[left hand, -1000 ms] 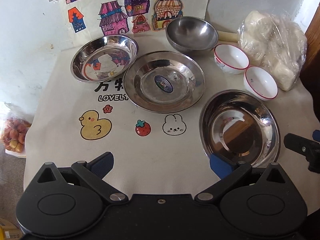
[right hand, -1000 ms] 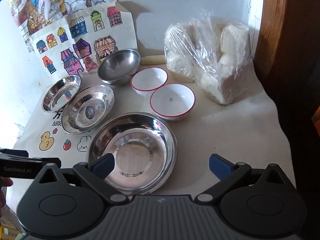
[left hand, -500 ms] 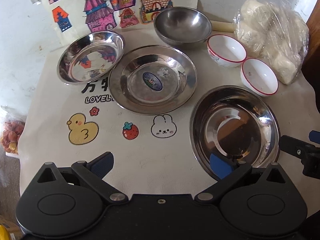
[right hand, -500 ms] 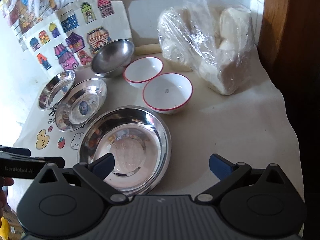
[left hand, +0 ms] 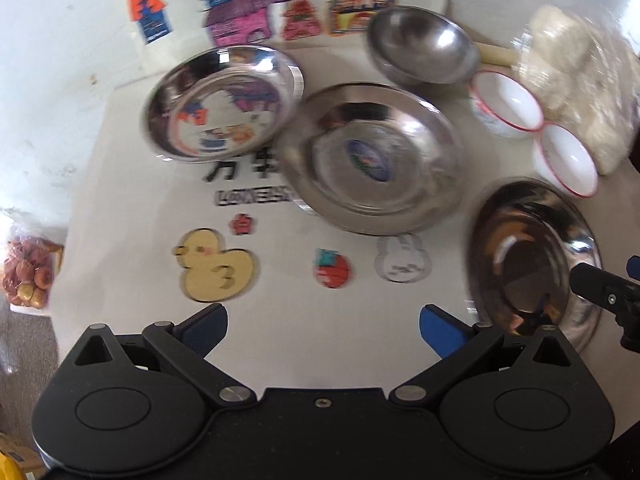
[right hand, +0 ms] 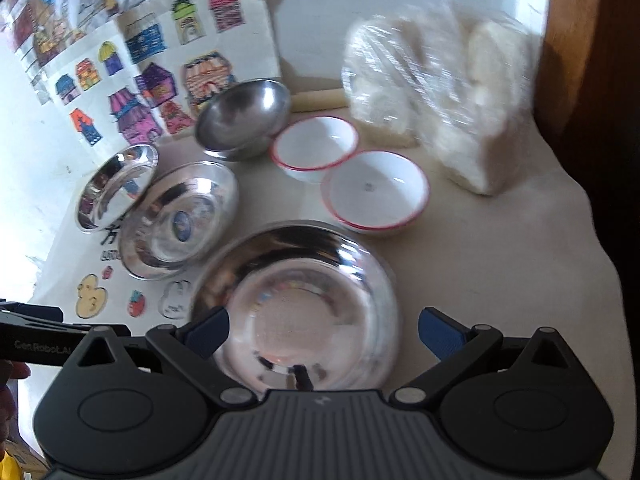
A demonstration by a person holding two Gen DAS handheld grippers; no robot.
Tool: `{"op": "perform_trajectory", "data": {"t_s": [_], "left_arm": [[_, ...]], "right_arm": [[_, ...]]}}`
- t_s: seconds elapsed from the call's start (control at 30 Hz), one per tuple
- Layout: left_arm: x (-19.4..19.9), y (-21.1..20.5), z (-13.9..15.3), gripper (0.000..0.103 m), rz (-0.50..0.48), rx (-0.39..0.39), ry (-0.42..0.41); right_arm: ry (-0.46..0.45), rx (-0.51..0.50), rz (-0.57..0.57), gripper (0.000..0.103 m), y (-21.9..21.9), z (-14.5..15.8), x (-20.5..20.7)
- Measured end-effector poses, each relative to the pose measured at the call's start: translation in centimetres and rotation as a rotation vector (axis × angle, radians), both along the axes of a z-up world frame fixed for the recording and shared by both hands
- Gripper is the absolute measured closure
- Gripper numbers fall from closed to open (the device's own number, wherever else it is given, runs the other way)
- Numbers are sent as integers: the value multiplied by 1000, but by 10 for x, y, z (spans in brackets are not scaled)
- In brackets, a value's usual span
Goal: Organize plates and bowls
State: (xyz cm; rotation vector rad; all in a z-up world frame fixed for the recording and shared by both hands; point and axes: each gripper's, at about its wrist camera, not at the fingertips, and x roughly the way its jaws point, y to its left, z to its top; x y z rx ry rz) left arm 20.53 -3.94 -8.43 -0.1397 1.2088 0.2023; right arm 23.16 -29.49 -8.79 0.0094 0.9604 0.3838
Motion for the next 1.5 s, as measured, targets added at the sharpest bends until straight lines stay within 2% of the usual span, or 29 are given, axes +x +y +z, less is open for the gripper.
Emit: {"op": "perform_trajectory", "data": {"t_s": [0.17,0.33,0.53,0.63,0.77,1.07,1.17,1.37,1.5], "left_arm": [[0,48,0,1,64,-10,-3],[7,97,3,1,119,18,-49],[34,147,3,1,143,53,-81],[51,168,2,1,153,96,-92],[75,190,-3,1,157,125,-68],[106,213,-9,1,157,88,-72],[110,212,-15,4,160,82,-70],[117,212,-20,10,139,79,-75],[119,212,-23,18,136,48,-77]], "right_arm": [[-27,9,46,0,42,2,-1],[-40,32,79,0,83,6,9],[-62,49,129,0,137,4,32],[-80,63,156,0,160,4,43],[-101,67,194,0,186,3,60],[-99,76,275,0,219,-4,95],[-93,70,294,0,227,-7,106],[-85,58,301,10,240,-16,118],[-58,52,291,18,247,-25,126]]}}
